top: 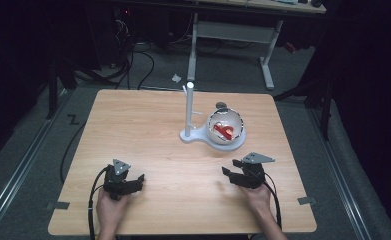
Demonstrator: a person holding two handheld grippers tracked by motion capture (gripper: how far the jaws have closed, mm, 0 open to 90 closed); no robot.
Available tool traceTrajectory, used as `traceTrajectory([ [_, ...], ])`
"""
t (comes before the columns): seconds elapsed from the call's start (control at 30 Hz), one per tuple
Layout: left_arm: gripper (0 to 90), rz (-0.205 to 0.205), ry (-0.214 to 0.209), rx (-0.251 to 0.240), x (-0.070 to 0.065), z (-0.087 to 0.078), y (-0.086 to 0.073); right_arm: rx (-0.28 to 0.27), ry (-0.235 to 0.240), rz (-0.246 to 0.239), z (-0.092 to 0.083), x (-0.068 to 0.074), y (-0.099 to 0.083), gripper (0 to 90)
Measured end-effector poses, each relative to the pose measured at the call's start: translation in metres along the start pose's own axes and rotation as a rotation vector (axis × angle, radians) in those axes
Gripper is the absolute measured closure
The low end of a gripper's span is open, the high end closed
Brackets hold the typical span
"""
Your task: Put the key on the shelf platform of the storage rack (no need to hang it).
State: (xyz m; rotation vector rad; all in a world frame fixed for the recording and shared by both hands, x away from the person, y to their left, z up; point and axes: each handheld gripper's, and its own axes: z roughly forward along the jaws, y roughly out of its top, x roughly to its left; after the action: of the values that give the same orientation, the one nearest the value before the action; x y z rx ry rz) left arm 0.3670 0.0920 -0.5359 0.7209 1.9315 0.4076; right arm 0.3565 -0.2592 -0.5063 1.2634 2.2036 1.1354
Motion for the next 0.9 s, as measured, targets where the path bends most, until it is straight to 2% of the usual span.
traceTrajectory([
  [0.2,21.2,-0.001,0.0,0.0,0.0,0.0,0.0,0.017,-0.024,0.0,0.007,-0.003,-0.001,43.2],
  [0.47,21.2,-0.001,0.0,0.0,0.0,0.0,0.0,0.046,-0.08,-0.009,0.014,-0.008,-0.004,43.2],
  [0.9,21.2,0.0,0.0,0.0,0.0,0.0,0.0,0.066,-0.118,0.011,0.017,-0.017,-0.005,42.9],
])
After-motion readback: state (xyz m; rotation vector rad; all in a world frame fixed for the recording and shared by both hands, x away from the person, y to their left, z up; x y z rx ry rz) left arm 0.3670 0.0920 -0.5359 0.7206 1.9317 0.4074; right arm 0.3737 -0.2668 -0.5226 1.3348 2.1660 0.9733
